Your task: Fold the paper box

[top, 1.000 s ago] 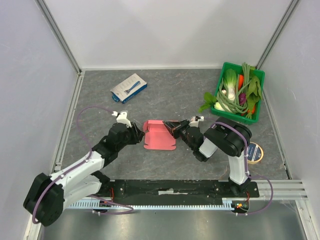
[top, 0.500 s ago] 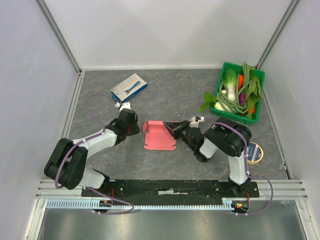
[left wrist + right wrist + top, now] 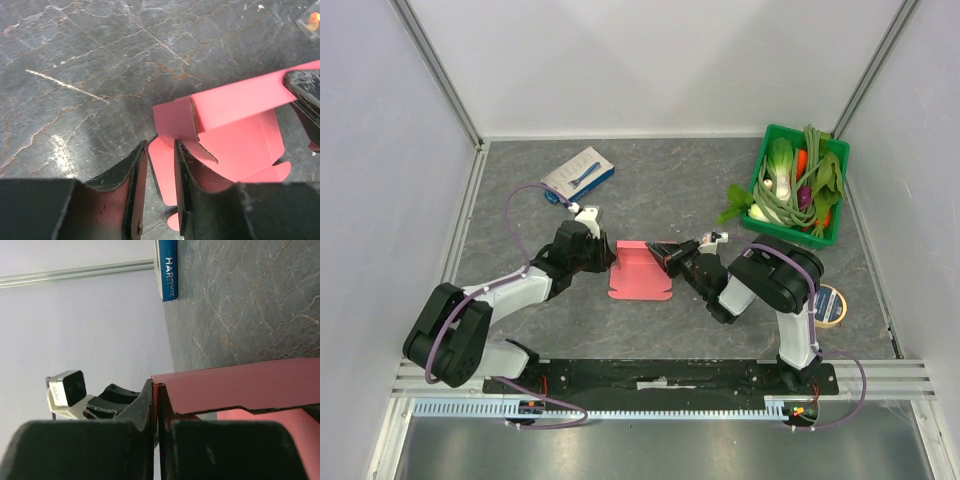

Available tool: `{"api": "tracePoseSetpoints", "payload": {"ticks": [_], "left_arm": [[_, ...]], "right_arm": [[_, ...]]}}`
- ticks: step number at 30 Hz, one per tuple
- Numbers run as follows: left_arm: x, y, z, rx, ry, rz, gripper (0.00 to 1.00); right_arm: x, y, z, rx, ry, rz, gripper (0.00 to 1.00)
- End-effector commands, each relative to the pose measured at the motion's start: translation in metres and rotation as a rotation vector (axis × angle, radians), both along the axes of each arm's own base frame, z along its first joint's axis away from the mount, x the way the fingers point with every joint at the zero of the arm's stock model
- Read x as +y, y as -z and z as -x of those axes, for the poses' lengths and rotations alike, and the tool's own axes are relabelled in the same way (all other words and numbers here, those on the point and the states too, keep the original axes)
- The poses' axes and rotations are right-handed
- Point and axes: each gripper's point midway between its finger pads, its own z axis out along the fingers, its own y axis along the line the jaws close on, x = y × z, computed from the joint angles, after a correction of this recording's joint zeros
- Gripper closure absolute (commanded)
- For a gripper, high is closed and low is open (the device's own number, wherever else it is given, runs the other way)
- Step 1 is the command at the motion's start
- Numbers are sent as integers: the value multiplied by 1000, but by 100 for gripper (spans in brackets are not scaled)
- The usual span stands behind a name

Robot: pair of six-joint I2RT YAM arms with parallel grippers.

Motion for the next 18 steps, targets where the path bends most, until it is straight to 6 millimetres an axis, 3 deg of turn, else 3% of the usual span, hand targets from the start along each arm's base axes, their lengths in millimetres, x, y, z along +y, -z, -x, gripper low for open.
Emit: {"api": "tracePoseSetpoints", "payload": {"ticks": [1, 9, 18], "left_arm": [[-19, -25, -3, -128, 103, 30, 64], [-14, -23, -15, -151, 58, -26, 60], [-25, -34, -20, -284, 64, -80, 55]], "right_arm": [[-3, 22, 2, 34, -1, 94, 100], [-3, 21, 2, 34, -4, 90, 100], [-1, 21, 3, 35, -12, 77, 100]]}}
